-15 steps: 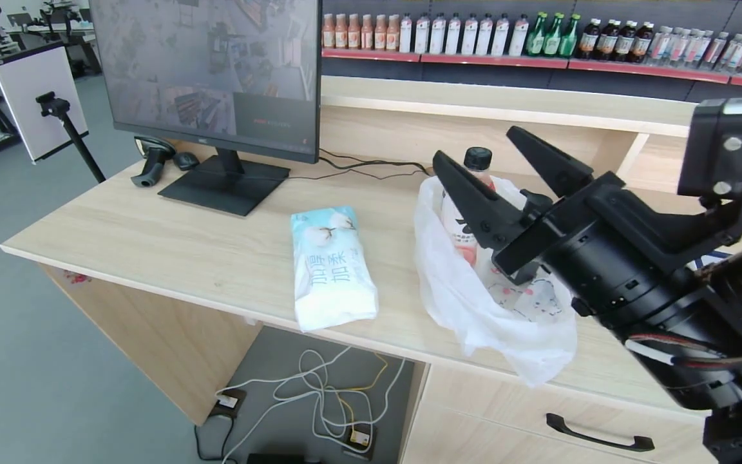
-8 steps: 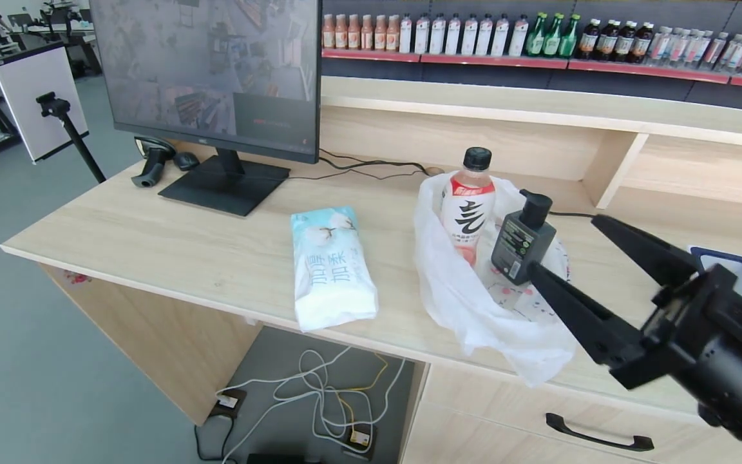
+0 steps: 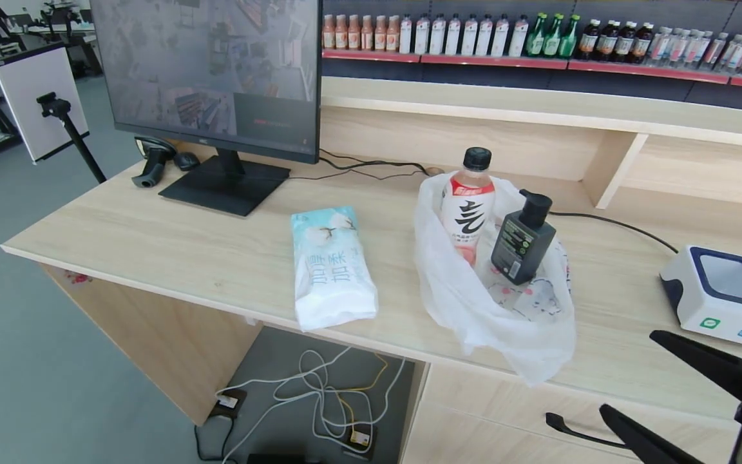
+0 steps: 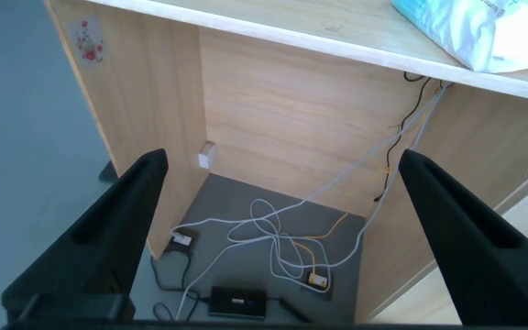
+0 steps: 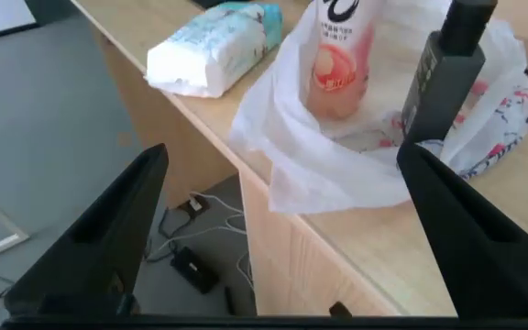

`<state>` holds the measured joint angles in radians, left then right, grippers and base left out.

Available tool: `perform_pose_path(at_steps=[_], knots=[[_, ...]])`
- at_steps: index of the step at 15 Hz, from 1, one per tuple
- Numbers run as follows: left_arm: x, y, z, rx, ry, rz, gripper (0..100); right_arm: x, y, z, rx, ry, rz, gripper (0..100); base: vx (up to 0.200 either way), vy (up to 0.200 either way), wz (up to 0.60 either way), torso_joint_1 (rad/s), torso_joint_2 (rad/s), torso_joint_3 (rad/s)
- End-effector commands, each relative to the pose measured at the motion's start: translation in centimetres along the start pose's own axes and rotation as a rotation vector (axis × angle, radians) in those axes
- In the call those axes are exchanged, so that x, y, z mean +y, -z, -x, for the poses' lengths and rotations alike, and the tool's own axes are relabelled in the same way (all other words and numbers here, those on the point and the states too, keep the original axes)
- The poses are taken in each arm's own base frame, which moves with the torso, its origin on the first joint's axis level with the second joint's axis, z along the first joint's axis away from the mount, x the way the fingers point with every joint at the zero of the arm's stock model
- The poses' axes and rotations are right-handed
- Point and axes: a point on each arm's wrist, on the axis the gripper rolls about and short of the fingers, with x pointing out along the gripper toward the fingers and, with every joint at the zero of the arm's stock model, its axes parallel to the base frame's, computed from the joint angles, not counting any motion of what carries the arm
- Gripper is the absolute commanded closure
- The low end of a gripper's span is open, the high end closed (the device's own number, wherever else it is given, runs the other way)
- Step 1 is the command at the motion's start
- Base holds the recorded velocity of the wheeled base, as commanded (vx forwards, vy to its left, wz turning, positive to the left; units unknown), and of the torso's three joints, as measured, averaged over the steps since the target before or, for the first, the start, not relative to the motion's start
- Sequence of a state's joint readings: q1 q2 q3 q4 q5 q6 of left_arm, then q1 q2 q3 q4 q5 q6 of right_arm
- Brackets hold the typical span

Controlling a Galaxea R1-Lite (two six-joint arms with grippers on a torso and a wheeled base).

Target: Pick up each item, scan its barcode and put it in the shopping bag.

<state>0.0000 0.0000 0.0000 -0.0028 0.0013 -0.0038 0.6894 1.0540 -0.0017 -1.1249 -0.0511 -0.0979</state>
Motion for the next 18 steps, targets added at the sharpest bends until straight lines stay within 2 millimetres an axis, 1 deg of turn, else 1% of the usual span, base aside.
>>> perform_pose_path(at_steps=[1, 3, 5, 8, 9, 11, 12, 14, 15, 16, 17, 18], knots=[[0.0, 0.0, 0.0, 0.000, 0.000, 0.001, 0, 0.1, 0.5, 4.3, 0.019, -0.045, 0.024, 0, 0.000, 0.000, 0.00, 0.000, 0.00, 0.000], [0.0, 0.0, 0.0, 0.000, 0.000, 0.001, 0, 0.1, 2.1, 7.2, 0.086, -0.076, 0.032, 0, 0.000, 0.000, 0.00, 0.000, 0.00, 0.000], [0.0, 0.0, 0.0, 0.000, 0.000, 0.001, 0, 0.0, 3.3, 9.3, 0.116, -0.093, 0.038, 0, 0.000, 0.000, 0.00, 0.000, 0.00, 0.000], [0.0, 0.0, 0.0, 0.000, 0.000, 0.001, 0, 0.0, 3.9, 10.1, 0.099, -0.111, 0.053, 0, 0.000, 0.000, 0.00, 0.000, 0.00, 0.000], [0.0, 0.0, 0.0, 0.000, 0.000, 0.001, 0, -0.1, 4.4, 10.6, 0.113, -0.114, 0.050, 0, 0.000, 0.000, 0.00, 0.000, 0.00, 0.000], [0.0, 0.0, 0.0, 0.000, 0.000, 0.001, 0, -0.1, 6.1, 12.1, 0.152, -0.120, 0.055, 0, 0.000, 0.000, 0.00, 0.000, 0.00, 0.000], [0.0, 0.0, 0.0, 0.000, 0.000, 0.001, 0, -0.1, 6.3, 12.8, 0.150, -0.132, 0.047, 0, 0.000, 0.000, 0.00, 0.000, 0.00, 0.000], [0.0, 0.0, 0.0, 0.000, 0.000, 0.001, 0, -0.1, 6.2, 12.8, 0.139, -0.128, 0.035, 0, 0.000, 0.000, 0.00, 0.000, 0.00, 0.000], [0.0, 0.0, 0.0, 0.000, 0.000, 0.001, 0, -0.1, 6.2, 12.8, 0.144, -0.124, -0.003, 0, 0.000, 0.000, 0.00, 0.000, 0.00, 0.000], [0.0, 0.0, 0.0, 0.000, 0.000, -0.001, 0, 0.0, 6.2, 12.6, 0.178, -0.053, -0.052, 0, 0.000, 0.000, 0.00, 0.000, 0.00, 0.000], [0.0, 0.0, 0.0, 0.000, 0.000, -0.001, 0, 0.1, 6.2, 12.5, 0.199, 0.004, -0.057, 0, 0.000, 0.000, 0.00, 0.000, 0.00, 0.000], [0.0, 0.0, 0.0, 0.000, 0.000, -0.001, 0, 0.3, 6.2, 12.2, 0.244, 0.208, -0.053, 0, 0.000, 0.000, 0.00, 0.000, 0.00, 0.000]])
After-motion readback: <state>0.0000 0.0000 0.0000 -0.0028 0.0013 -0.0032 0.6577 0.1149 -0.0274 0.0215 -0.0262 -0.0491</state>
